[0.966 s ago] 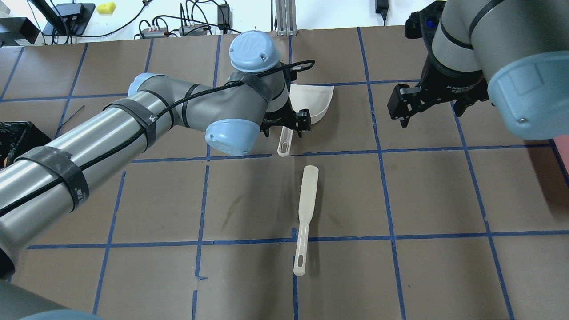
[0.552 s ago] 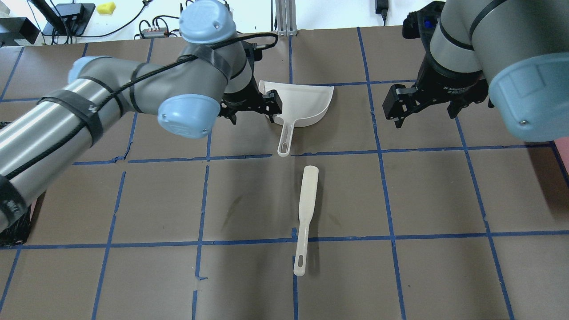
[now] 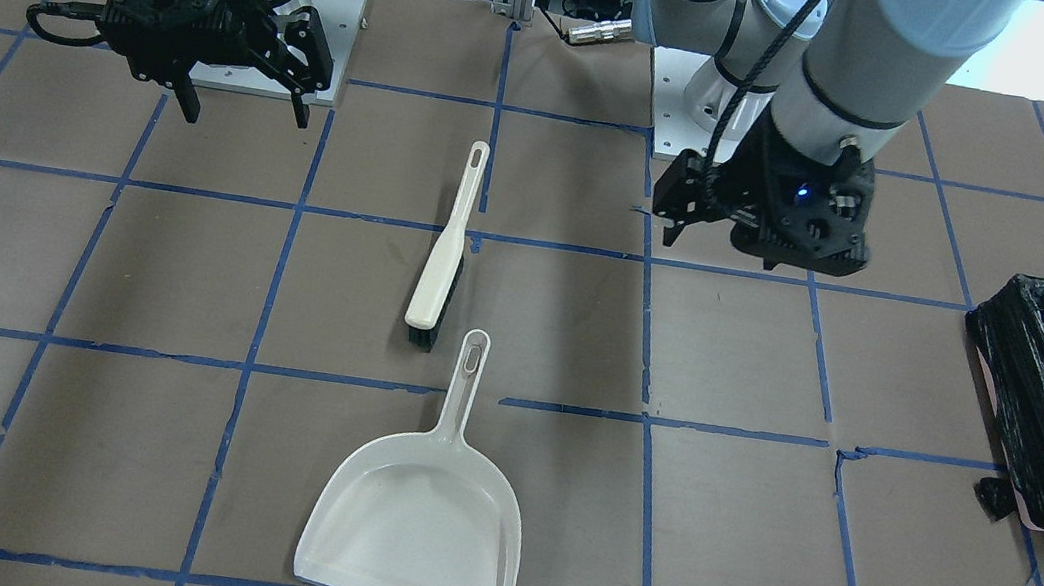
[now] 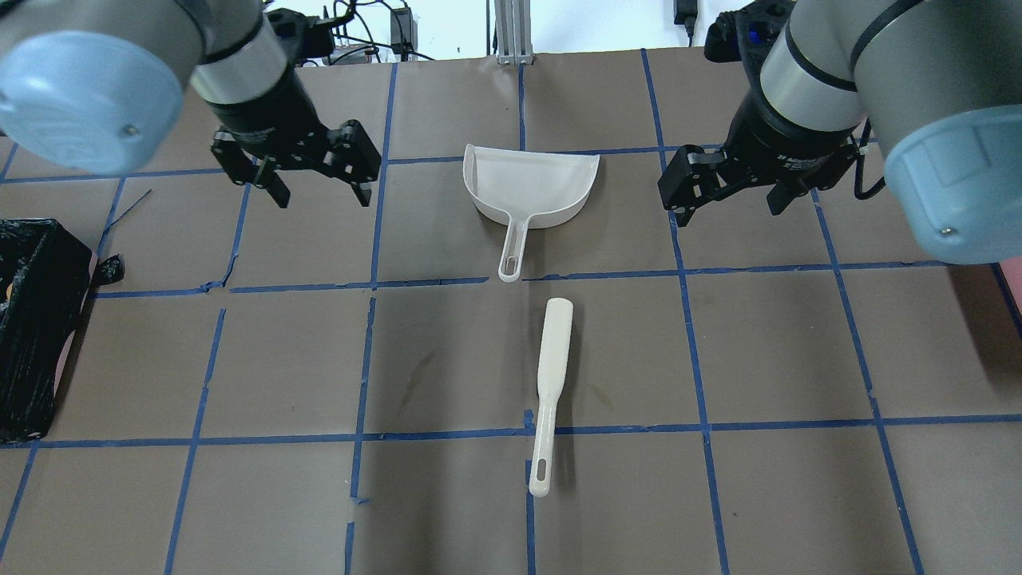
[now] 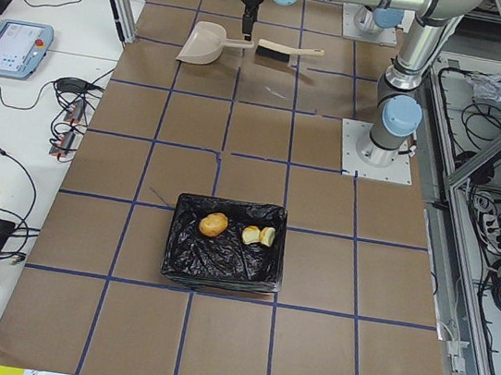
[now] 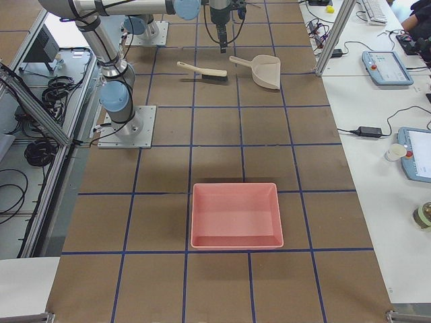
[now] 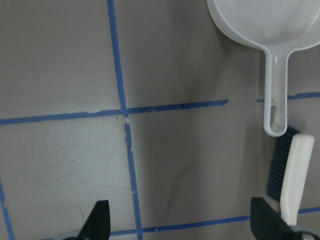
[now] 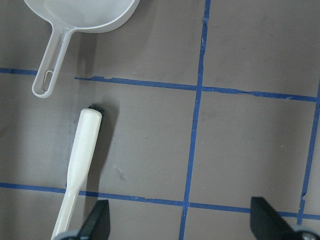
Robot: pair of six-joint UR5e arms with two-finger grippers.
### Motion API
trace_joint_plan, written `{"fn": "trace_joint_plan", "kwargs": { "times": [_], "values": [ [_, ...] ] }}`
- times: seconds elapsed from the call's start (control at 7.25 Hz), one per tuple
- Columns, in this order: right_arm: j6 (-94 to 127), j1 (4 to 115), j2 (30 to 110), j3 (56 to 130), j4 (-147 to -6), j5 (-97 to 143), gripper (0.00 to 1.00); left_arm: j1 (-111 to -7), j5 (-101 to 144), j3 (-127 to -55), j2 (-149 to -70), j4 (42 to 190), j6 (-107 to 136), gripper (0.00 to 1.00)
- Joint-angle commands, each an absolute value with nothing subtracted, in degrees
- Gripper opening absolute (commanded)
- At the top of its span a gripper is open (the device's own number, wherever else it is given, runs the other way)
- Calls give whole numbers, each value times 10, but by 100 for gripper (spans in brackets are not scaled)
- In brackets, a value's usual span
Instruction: Sweep and dump trash in nearest bin
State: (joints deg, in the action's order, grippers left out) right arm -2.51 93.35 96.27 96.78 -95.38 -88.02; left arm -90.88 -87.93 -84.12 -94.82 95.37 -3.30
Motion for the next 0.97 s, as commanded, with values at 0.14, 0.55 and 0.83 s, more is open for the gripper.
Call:
{"fn": "trace_joint_plan", "kwargs": {
  "times": [0.14,0.55,0.83],
  "values": [
    [-18,937,963,969,-957,-878,100,-888,-893,-758,-937,1063,-58,100],
    [-18,937,962,969,-957,-878,100,-889,-900,-767,-940,1058,-54,100],
    [-18,937,962,969,-958,-878,100,-889,-906,-767,-940,1050,-53,100]
  ]
}}
